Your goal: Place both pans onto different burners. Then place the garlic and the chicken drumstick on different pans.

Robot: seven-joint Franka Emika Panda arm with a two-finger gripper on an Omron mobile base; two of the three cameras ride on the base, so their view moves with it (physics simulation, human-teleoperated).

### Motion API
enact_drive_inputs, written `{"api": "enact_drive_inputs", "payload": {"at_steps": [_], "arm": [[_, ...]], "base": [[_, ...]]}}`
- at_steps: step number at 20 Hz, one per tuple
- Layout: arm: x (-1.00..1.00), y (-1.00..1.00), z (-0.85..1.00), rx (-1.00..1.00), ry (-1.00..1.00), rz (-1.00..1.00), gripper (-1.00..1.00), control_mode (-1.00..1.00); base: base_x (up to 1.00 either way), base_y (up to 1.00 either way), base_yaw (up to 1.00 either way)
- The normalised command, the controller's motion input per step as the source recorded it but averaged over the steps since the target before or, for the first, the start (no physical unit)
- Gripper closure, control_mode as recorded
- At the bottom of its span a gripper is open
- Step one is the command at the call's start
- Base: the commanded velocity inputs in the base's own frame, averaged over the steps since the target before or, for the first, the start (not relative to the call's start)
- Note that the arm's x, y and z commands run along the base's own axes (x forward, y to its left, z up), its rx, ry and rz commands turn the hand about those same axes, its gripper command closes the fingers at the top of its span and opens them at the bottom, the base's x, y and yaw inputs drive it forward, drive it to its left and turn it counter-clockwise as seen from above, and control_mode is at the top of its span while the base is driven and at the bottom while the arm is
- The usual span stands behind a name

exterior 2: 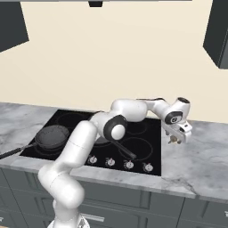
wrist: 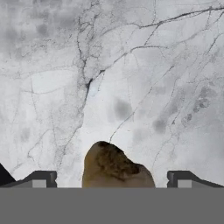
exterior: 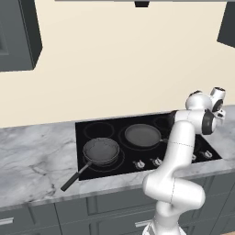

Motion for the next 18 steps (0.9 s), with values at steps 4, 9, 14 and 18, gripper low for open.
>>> {"api": "enact_drive_inputs", "payload": {"at_steps": [4, 9, 14, 18], "arm": [[0.01, -0.04, -0.17, 0.00, 0.00, 0.00, -1.00, -1.00], [0.00, 0.00, -0.08, 0.00, 0.00, 0.00, 1.00, -1.00], [0.01, 0.00, 0.00, 0.00, 0.00, 0.00, 1.00, -1.00], [0.03, 0.00, 0.14, 0.00, 0.02, 0.00, 1.00, -1.00]], "base": [[0.00, 0.00, 0.00], [0.00, 0.00, 0.00], [0.00, 0.00, 0.00], [0.00, 0.00, 0.00]]}}
